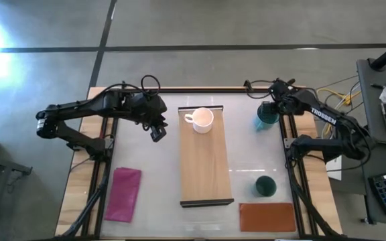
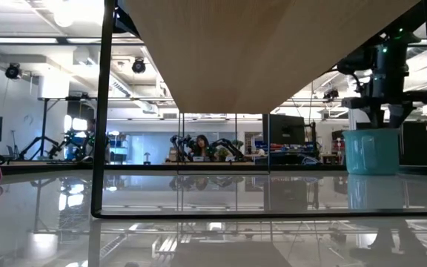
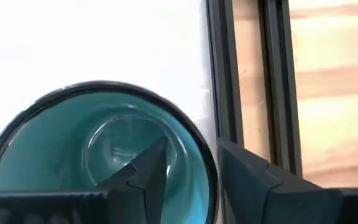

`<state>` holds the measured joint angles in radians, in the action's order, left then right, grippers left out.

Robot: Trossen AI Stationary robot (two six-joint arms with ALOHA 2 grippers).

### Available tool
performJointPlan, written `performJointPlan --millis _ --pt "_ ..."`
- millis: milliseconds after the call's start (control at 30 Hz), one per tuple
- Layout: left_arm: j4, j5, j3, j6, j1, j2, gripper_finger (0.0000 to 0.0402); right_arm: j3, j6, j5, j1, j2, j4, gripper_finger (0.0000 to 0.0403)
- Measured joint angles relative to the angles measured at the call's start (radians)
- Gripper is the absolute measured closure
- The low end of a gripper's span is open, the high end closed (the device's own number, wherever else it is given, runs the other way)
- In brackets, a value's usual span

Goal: Stack small to large cups/mugs on shelf
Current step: Put the blue mug on the shelf

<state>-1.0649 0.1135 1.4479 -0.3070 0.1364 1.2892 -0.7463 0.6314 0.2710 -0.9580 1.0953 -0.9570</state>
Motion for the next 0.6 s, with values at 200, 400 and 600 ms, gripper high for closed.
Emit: performJointPlan --millis 200,400,600 --pt "0.000 0.001 0.000 -0.028 0.000 0.000 0.0287 -0.002 -0.139 0.001 -0.039 0.057 0.042 0.0268" --pt "0.000 0.006 0.000 -0.054 0.000 0.000 0.0287 -0.001 -0.246 0.027 -0.042 0.106 0.069 0.0268" --pt "0.000 0.039 0.000 -0.055 0.000 0.000 0.0287 0.000 -0.248 0.019 -0.042 0.098 0.048 0.0278"
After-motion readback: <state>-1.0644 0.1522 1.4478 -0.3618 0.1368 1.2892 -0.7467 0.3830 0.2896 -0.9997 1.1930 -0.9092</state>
